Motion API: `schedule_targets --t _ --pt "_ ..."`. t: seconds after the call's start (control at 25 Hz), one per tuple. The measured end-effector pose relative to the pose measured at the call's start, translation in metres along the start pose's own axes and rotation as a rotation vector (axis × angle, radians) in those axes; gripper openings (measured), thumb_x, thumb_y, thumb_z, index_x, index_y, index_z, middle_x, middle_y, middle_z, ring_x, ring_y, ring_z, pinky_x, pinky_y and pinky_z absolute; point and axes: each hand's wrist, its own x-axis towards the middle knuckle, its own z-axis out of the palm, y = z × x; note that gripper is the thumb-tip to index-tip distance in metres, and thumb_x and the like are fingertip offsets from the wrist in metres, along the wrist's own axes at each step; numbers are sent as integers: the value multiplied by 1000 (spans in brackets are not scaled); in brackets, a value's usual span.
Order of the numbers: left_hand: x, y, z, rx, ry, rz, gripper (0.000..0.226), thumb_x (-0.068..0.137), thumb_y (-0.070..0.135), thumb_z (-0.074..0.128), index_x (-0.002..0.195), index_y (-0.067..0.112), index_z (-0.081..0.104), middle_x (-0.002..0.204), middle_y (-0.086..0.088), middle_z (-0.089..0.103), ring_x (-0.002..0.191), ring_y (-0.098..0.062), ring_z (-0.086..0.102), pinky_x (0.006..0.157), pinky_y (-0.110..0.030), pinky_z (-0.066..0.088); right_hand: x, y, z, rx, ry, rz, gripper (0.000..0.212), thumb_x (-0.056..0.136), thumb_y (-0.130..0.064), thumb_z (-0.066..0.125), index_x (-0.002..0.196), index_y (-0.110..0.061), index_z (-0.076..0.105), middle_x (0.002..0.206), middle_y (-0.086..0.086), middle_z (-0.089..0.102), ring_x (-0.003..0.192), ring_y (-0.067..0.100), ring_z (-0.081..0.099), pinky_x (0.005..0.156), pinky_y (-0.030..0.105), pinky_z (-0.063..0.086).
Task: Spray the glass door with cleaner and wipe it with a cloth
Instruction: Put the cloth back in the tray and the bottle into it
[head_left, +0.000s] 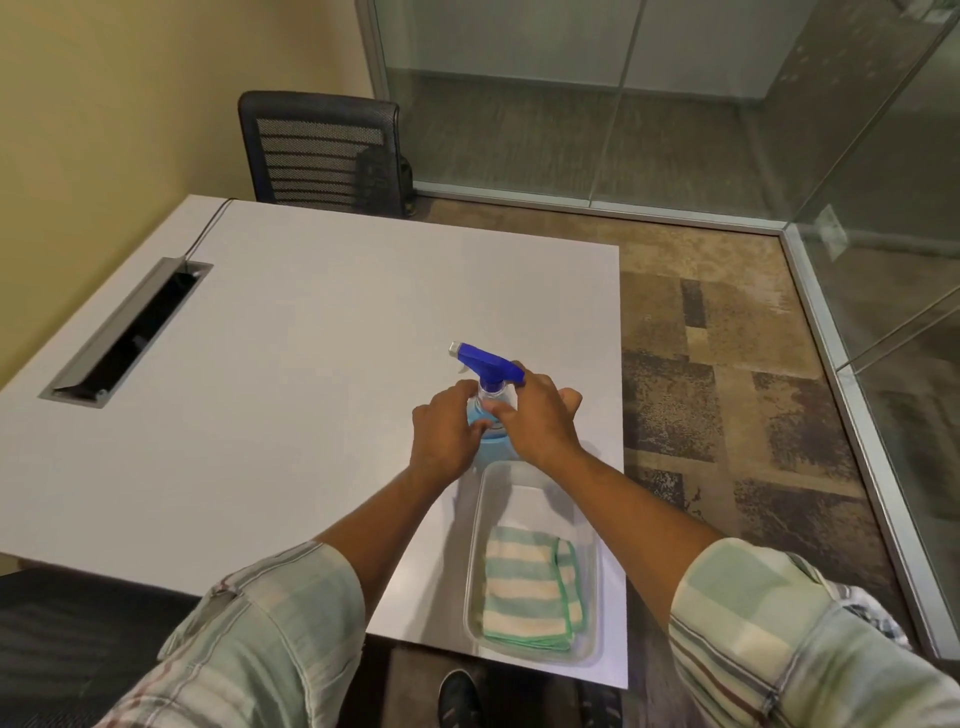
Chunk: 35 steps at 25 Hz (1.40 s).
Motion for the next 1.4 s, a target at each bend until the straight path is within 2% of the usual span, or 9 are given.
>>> schedule_targets --t 0.08,0.16,0.32,0.52,0.6,1.0,1.16,1.28,1.4 --pt "0 6 -10 -45 38 75 41 103 37 74 139 21 64 128 -1 77 113 -28 73 100 -49 54 -7 -9 -17 112 6 -13 51 101 -35 73 146 -22 53 120 -3 51 133 28 43 106 37 43" --pt "-3 12 -22 -81 77 142 47 102 46 71 140 20 66 130 -2 78 114 -28 73 103 -51 55 -13 -17 -36 187 26 -43 50 101 -33 72 146 -18 55 130 3 61 136 27 50 101 32 44" --pt "-12 36 -45 -176 112 233 56 96 49 63 141 17 69 136 -3 77 120 -25 73 112 -50 51 -36 -25 -68 228 115 -136 46 102 -29 71 143 -12 58 137 7 70 114 20 65 92 27 47" --pt "-37 52 -40 -200 41 288 52 94 48 71 139 22 69 134 3 77 115 -17 72 111 -55 52 -68 -7 -88 139 146 -210 46 103 -34 69 144 -15 58 136 5 70 126 29 62 105 45 53" --pt "-51 49 -30 -193 11 297 50 94 47 73 138 25 69 132 6 77 115 -15 71 110 -54 51 -79 5 -88 130 130 -212 47 103 -34 69 145 -16 58 135 3 70 126 26 62 105 46 53" --pt "-85 26 27 -73 -115 207 42 100 34 78 139 26 65 136 7 70 131 -18 59 98 -31 21 -96 60 -51 181 12 -95 34 103 -22 70 135 -16 63 117 -6 65 112 14 63 93 30 47" --pt "-85 19 43 10 -161 163 44 97 35 80 137 27 65 134 9 69 135 -19 56 97 -34 21 -95 72 -41 166 -36 -46 37 103 -18 70 139 -12 62 121 -4 64 113 13 61 97 27 52" --pt "-82 14 52 42 -175 147 41 97 35 80 134 30 65 132 12 70 136 -17 56 95 -35 22 -95 80 -34 160 -36 -19 41 103 -15 70 142 -12 59 124 -6 62 114 11 59 82 1 42" --pt "-81 14 57 54 -188 127 39 99 34 77 135 32 64 132 13 71 138 -17 55 98 -37 24 -92 87 -26 155 -29 -8 41 103 -15 70 142 -15 59 122 -5 63 114 13 60 79 2 40"
